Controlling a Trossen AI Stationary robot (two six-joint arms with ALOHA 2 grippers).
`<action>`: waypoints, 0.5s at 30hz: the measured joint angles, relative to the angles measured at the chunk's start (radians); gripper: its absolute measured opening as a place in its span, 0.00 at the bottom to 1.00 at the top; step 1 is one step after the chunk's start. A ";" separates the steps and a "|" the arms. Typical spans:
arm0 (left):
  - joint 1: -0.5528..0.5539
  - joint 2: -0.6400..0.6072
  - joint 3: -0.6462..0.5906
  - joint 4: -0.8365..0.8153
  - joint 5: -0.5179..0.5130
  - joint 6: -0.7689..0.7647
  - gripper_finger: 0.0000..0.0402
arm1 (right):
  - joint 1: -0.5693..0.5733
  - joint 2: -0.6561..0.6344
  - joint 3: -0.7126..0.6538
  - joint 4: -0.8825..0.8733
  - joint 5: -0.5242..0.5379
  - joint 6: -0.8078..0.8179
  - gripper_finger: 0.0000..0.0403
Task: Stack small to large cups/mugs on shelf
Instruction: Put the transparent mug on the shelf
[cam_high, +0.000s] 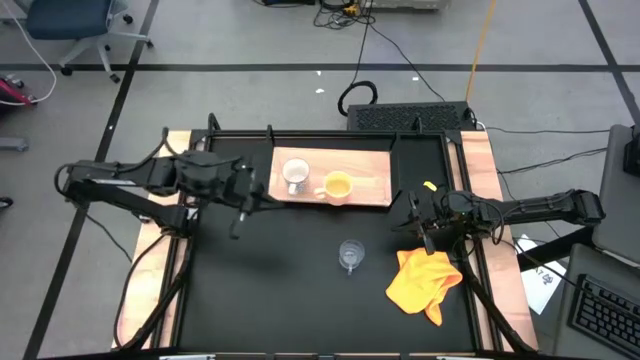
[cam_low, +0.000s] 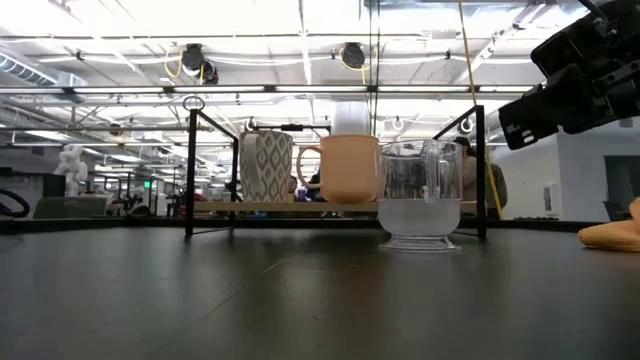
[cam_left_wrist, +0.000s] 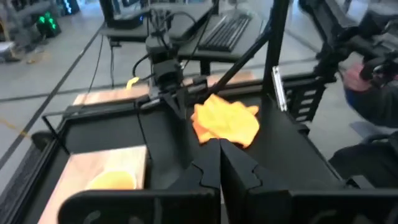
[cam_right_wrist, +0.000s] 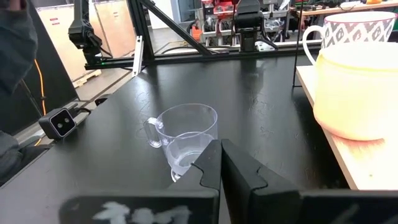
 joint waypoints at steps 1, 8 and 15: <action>0.005 -0.020 -0.027 0.018 0.005 0.000 0.00 | 0.000 0.000 0.000 0.001 0.000 0.000 0.00; 0.016 -0.091 -0.085 0.015 -0.001 -0.028 0.00 | 0.000 0.000 0.000 0.004 0.000 0.000 0.00; 0.016 -0.094 -0.085 -0.066 -0.049 -0.017 0.00 | 0.000 0.000 0.000 0.009 0.000 0.012 0.00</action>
